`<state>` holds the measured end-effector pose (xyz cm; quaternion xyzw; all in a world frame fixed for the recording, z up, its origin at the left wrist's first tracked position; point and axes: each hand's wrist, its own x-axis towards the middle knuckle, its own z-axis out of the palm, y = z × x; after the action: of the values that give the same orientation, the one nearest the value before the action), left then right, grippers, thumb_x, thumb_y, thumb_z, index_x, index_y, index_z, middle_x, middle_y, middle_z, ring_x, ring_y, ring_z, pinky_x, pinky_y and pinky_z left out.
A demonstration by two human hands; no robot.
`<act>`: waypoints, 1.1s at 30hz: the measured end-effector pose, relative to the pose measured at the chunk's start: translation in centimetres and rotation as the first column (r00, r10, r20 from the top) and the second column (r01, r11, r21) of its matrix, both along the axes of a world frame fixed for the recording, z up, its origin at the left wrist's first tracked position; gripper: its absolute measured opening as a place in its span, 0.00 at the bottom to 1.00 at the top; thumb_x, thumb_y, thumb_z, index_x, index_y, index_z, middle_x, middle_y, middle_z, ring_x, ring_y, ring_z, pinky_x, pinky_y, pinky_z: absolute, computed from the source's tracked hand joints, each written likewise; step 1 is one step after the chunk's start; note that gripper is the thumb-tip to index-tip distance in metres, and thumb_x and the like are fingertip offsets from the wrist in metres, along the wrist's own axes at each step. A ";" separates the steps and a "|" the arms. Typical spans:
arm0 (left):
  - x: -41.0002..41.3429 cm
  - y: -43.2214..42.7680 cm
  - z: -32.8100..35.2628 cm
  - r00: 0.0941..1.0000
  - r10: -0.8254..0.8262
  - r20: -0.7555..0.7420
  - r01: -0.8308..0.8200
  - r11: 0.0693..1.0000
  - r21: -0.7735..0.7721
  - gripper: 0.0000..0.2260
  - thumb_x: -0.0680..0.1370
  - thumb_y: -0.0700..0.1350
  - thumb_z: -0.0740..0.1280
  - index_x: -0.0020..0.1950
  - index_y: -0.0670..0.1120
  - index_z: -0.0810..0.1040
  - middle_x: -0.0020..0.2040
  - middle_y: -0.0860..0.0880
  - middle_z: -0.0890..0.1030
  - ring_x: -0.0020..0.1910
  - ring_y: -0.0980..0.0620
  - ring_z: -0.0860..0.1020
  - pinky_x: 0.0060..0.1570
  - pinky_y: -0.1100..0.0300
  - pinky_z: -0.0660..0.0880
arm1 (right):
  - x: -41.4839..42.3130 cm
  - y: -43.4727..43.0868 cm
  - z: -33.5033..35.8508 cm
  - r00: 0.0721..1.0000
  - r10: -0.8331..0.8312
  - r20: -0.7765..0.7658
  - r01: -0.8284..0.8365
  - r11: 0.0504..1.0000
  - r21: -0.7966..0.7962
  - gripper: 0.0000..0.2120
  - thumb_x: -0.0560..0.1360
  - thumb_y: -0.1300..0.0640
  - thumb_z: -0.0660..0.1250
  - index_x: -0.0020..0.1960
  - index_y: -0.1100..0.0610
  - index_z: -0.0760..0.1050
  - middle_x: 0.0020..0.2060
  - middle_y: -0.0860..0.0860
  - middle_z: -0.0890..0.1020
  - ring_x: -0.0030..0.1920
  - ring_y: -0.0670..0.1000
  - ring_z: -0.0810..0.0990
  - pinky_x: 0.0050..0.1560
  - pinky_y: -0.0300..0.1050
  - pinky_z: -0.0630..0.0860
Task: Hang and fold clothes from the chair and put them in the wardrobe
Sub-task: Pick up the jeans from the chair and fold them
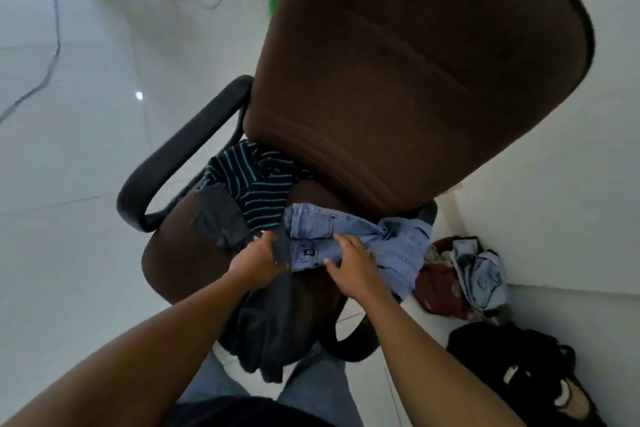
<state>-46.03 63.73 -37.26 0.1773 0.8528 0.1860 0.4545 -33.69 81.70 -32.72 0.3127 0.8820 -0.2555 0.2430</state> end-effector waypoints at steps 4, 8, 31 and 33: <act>4.2 3.1 -1.4 0.947 0.310 0.086 -0.309 0.951 -0.019 0.26 0.73 0.53 0.73 0.67 0.48 0.69 0.61 0.46 0.79 0.58 0.42 0.78 0.57 0.47 0.76 | -2.5 5.2 -3.1 0.973 0.225 0.046 -0.222 0.972 -0.074 0.28 0.81 0.47 0.62 0.78 0.51 0.61 0.77 0.51 0.62 0.77 0.54 0.59 0.76 0.62 0.54; 8.3 5.4 -3.1 0.773 0.621 0.128 -0.622 0.782 -0.035 0.23 0.75 0.51 0.74 0.66 0.46 0.71 0.56 0.48 0.79 0.57 0.47 0.78 0.56 0.56 0.74 | -5.0 7.9 -6.4 0.879 0.475 0.041 -0.470 0.877 -0.094 0.25 0.81 0.47 0.63 0.76 0.51 0.64 0.75 0.51 0.65 0.76 0.55 0.61 0.75 0.63 0.55; 9.8 11.9 -12.2 -0.370 0.738 0.564 -0.929 -0.304 -0.212 0.20 0.78 0.32 0.67 0.65 0.50 0.71 0.63 0.43 0.79 0.59 0.43 0.81 0.46 0.55 0.81 | -11.6 8.0 -14.6 0.751 0.660 0.009 -0.623 0.713 -0.320 0.16 0.75 0.58 0.72 0.62 0.53 0.81 0.68 0.56 0.72 0.69 0.57 0.72 0.71 0.53 0.68; 9.9 12.2 -11.5 -0.355 0.752 0.556 -0.933 -0.320 -0.163 0.20 0.77 0.31 0.67 0.63 0.49 0.72 0.61 0.43 0.80 0.58 0.43 0.81 0.40 0.59 0.79 | -11.3 8.4 -13.7 0.777 0.629 -0.029 -0.606 0.735 -0.305 0.16 0.76 0.65 0.67 0.62 0.57 0.81 0.66 0.56 0.76 0.66 0.55 0.75 0.66 0.45 0.71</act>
<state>-36.09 75.97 -48.72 -0.5337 0.4527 0.6647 0.2616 -44.97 90.07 -46.42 -0.0284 0.8769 -0.2778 0.3912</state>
